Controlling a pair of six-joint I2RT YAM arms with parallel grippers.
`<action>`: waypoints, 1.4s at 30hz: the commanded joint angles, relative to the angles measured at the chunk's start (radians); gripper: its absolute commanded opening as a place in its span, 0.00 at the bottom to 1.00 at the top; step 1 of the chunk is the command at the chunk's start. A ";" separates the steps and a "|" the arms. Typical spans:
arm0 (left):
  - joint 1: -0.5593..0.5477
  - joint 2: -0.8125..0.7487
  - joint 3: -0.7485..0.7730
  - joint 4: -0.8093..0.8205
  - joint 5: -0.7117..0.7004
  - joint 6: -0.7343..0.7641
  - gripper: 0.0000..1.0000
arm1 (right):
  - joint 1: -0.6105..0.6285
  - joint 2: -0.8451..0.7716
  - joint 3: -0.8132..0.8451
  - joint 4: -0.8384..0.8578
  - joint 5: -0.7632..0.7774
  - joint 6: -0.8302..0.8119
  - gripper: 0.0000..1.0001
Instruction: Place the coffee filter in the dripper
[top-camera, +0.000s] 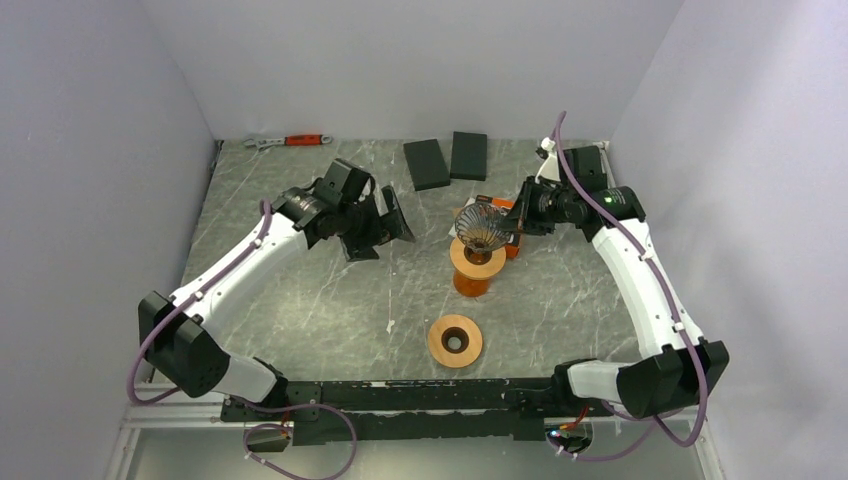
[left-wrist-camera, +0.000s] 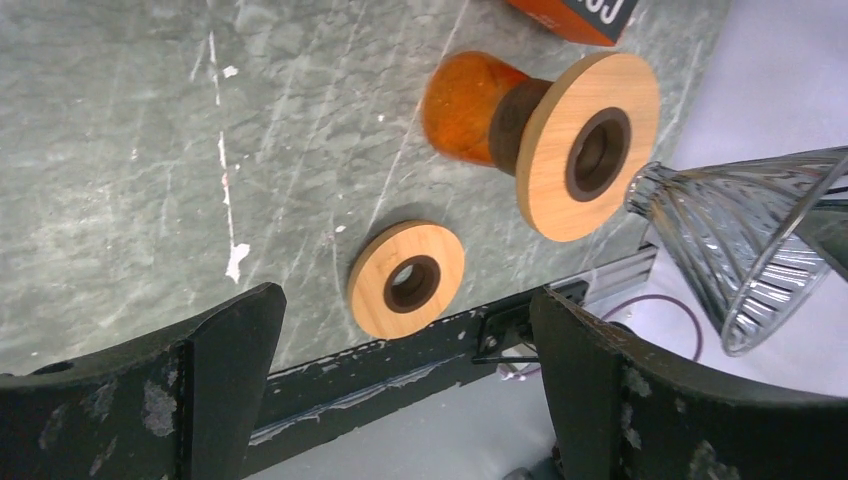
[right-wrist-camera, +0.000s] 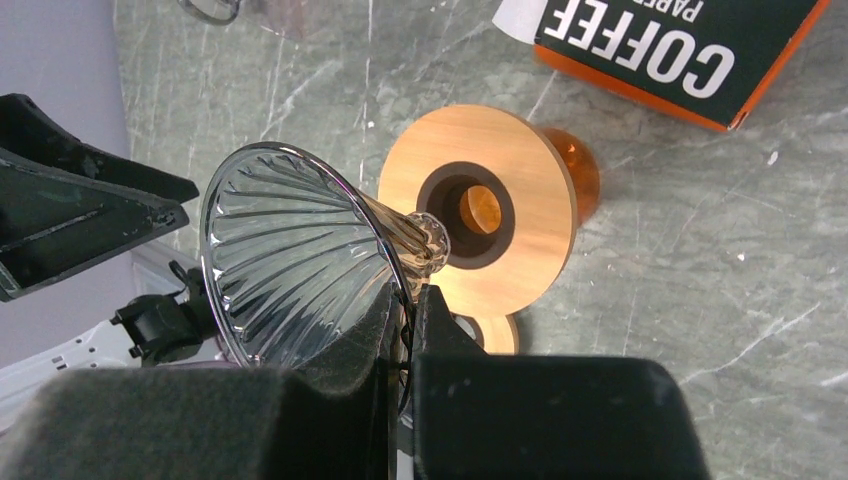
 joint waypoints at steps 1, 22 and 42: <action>0.024 -0.001 0.024 0.084 0.069 -0.041 1.00 | -0.003 0.005 -0.005 0.102 -0.019 0.015 0.00; 0.054 0.080 0.027 0.216 0.285 -0.112 1.00 | -0.013 -0.002 -0.146 0.178 0.010 0.027 0.00; 0.038 0.144 0.059 0.311 0.398 -0.133 0.95 | -0.024 -0.010 -0.088 0.161 -0.008 0.054 0.77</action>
